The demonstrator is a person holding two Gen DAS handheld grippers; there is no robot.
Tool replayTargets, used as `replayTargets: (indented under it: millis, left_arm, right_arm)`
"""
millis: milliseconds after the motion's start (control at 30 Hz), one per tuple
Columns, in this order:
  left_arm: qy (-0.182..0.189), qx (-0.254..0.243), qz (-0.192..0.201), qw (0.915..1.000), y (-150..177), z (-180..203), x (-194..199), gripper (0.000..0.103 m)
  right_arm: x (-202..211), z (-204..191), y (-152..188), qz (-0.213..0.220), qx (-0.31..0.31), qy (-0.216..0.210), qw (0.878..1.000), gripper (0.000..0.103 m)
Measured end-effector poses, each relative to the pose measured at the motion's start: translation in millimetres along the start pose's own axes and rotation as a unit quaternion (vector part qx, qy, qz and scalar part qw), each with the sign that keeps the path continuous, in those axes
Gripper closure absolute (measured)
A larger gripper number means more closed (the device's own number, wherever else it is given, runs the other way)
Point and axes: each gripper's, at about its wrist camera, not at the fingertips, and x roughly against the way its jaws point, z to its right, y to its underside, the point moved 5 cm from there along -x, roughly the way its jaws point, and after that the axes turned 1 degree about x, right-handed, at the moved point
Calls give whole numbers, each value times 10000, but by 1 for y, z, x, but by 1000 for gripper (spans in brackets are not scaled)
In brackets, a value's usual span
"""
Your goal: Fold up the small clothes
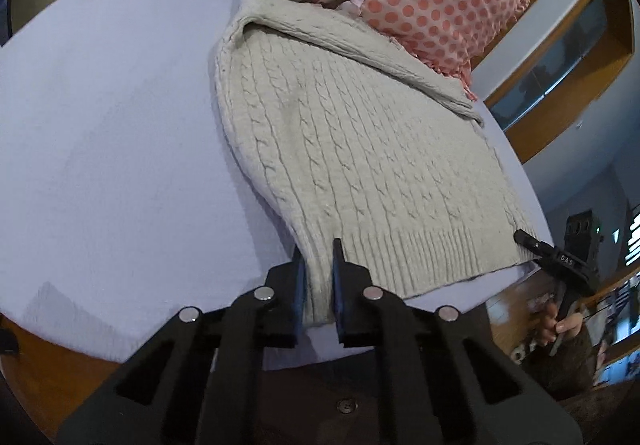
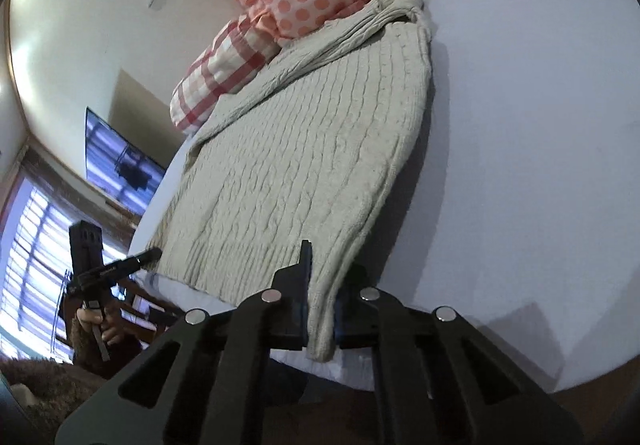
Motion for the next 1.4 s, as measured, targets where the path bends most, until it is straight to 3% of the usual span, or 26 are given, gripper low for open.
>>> replayTargets:
  millis: [67,200,367,533,700,767,833,933,967,1033,1067,1100,1200,1267,1400]
  left_arm:
    - [243,98,-2,9997,-7,0,3,93]
    - [786,326,353,9957,-42,-1,20,93]
    - [796,417,875,9921,-122,-10,25,93]
    - [306,454,1178,9915,-221,-6,-2,94]
    - [-272,422,1108,9926,-303,-3,-65,94]
    - [-436,426,1070,9924,-326,-10,-86,94]
    - [-765,500,866,9920,-341,-21,-110,93]
    - [-884,941,439,9907,-345,-44,-135,88]
    - [-819,1049,404,9903,-344,-51,-134,86]
    - [-934,1080,539,9883,-342,-63,-123,79]
    - [-1030,1071,641,9868,-341,-69,-114,76]
    - [-1096,1104,756,9849,-342,-74,-105,71]
    - [-1236,1165,1128,9790,-340,-86,-76,68]
    - [-974,1063,1158,9827,-334,-76,-70,67]
    - [-261,470,963,9939,-316,-29,-91,62]
  right_arm:
    - [9,-9,-13,321,-86,-299,9990,95]
    - [30,-22,-53,908,-198,-751,9928,95]
    - [29,-32,-133,1393,-221,-928,9857,95]
    - [-14,-18,-223,1662,-353,-672,9832,95]
    - [-88,12,-292,1498,-574,-222,9868,95]
    - [-110,22,-309,1446,-686,-68,9871,95]
    - [-135,39,-325,1322,-796,354,9874,95]
    - [-170,73,-326,609,-1478,743,9843,93]
    - [-174,80,-324,495,-1712,664,9818,88]
    - [-166,87,-321,582,-1830,742,9786,59]
    - [-156,87,-321,807,-1754,853,9775,35]
    - [-148,85,-321,968,-1686,923,9766,19]
    - [-121,73,-322,1455,-1397,1039,9739,18]
    - [-117,54,-319,1510,-1018,967,9785,18]
    - [-151,4,-293,740,-41,722,9946,18]
